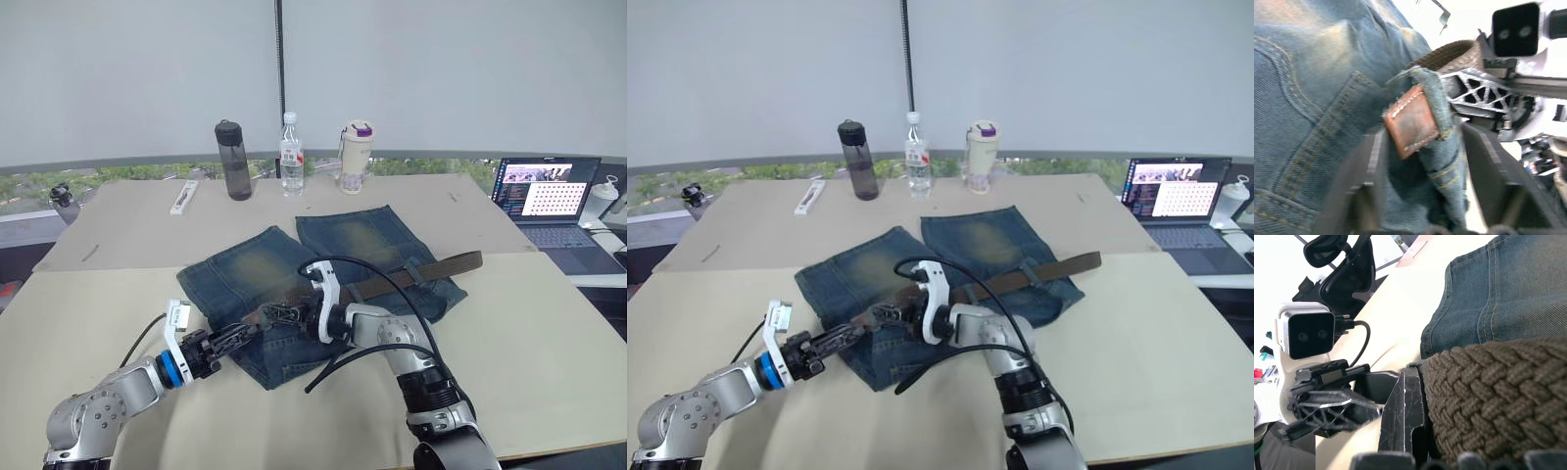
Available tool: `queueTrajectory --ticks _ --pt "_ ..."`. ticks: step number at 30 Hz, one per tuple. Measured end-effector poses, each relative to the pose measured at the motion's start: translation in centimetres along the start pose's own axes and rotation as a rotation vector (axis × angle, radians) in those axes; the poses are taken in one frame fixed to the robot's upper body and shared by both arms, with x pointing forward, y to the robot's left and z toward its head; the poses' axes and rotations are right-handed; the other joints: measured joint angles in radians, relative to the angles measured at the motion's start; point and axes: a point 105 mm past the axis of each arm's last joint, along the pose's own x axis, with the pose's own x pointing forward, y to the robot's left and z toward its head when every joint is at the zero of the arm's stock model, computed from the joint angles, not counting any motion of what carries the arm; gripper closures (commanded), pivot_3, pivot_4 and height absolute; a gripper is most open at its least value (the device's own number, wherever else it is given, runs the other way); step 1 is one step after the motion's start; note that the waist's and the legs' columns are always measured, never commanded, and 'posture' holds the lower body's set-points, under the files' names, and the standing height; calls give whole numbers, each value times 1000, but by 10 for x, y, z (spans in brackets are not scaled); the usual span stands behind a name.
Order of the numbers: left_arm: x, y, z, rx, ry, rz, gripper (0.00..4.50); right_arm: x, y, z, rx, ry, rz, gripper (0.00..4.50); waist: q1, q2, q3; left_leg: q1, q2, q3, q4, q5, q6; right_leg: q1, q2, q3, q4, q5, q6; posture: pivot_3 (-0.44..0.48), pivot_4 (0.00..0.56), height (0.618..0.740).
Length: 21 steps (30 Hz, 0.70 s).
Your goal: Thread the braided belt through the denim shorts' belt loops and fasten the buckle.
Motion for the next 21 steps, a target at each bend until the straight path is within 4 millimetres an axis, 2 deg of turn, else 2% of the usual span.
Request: queueTrajectory --ticks 3,5,7,11,13,15,17,19,21 --pt "-1 0 1 1 -1 0 4457 0 0 0 0 0 -1 4500 0 0 0 0 0 0 0 0 0 0 0 0 0 0 0 0 150 740" --pt "-1 0 1 1 -3 -1 4457 -1 -1 0 -1 1 -2 4500 0 0 0 0 0 0 0 0 0 0 0 0 0 0 0 0 150 740" --pt "1 0 2 -3 -7 -5 4500 -2 -1 1 -15 1 -1 3656 1 0 0 0 0 0 0 0 0 0 0 0 0 0 0 0 150 740" --pt "2 6 5 29 -19 36 4500 -10 -5 -3 -116 35 -32 2314 1 0 0 0 -1 0 0 0 0 0 0 0 0 0 0 0 150 740" --pt "-1 23 10 46 -57 132 4500 -16 -8 -4 -241 50 -57 2314 2 0 0 0 -1 0 0 0 0 0 0 0 0 0 0 0 150 740" --pt "-17 56 22 52 -144 322 4500 -29 -11 0 -376 51 -92 2314 3 -1 0 0 -1 0 0 0 0 0 0 0 0 0 0 0 150 740" --pt "-41 91 43 73 -265 563 4500 -45 -22 3 -491 72 -162 2314 4 -2 0 0 -1 -1 0 0 0 0 0 0 -1 0 0 0 150 740" --pt "-71 116 64 80 -398 778 4500 -58 -33 2 -546 92 -225 2314 3 -4 -1 1 -1 -1 0 0 0 0 0 0 -1 0 0 0 150 740" --pt "-118 138 83 46 -577 1024 4500 -69 -39 -1 -557 94 -267 2314 2 -5 -1 1 -1 0 0 0 0 0 0 1 -1 0 0 0 150 740"
